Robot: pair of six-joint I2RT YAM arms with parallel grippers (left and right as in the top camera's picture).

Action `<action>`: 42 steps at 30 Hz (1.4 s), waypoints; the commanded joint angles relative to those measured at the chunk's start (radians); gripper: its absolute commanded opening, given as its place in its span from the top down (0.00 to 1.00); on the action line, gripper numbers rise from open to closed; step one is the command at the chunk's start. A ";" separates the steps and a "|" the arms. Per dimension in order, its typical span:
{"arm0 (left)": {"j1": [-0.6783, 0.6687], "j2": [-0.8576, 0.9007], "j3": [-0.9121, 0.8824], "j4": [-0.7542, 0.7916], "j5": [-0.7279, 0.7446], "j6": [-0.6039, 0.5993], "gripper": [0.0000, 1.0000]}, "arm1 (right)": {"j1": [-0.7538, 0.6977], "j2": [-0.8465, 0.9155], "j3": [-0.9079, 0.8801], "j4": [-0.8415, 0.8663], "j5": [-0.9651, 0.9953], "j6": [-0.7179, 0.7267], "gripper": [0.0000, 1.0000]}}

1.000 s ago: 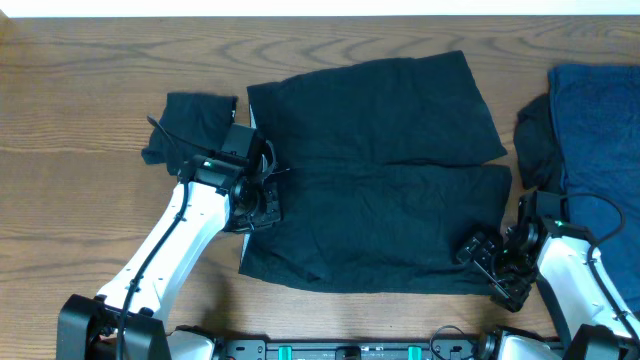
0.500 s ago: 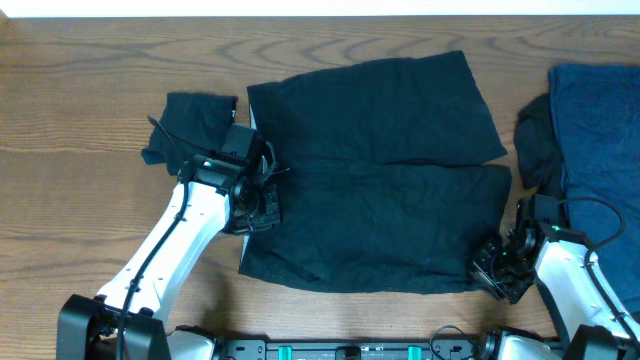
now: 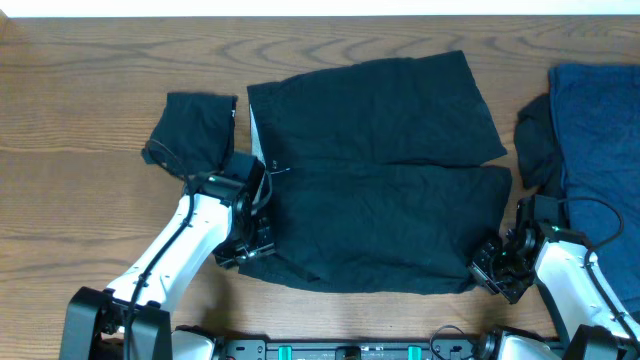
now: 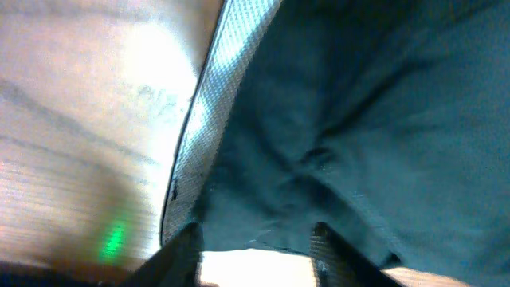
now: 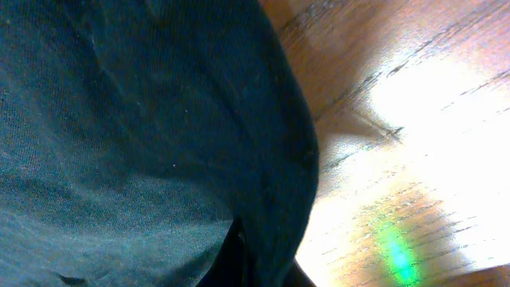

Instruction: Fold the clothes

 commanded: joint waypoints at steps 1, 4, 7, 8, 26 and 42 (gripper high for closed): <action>0.002 0.001 -0.030 0.001 -0.010 -0.058 0.35 | 0.013 0.005 -0.013 0.003 0.002 -0.014 0.99; 0.002 0.001 -0.037 0.001 -0.011 -0.055 0.30 | 0.013 0.005 -0.013 0.003 0.002 -0.014 0.99; 0.002 0.001 -0.047 -0.002 -0.011 -0.055 0.30 | 0.013 0.005 -0.013 0.003 0.002 -0.016 0.99; 0.002 0.001 -0.053 -0.001 -0.011 -0.056 0.30 | 0.013 0.005 -0.013 0.003 0.002 -0.016 0.99; 0.002 0.001 -0.164 0.147 -0.013 -0.134 0.37 | 0.013 0.005 -0.013 0.011 0.002 -0.016 0.99; 0.001 0.001 -0.164 0.126 0.018 -0.134 0.48 | 0.013 0.005 -0.013 0.013 0.002 -0.018 0.99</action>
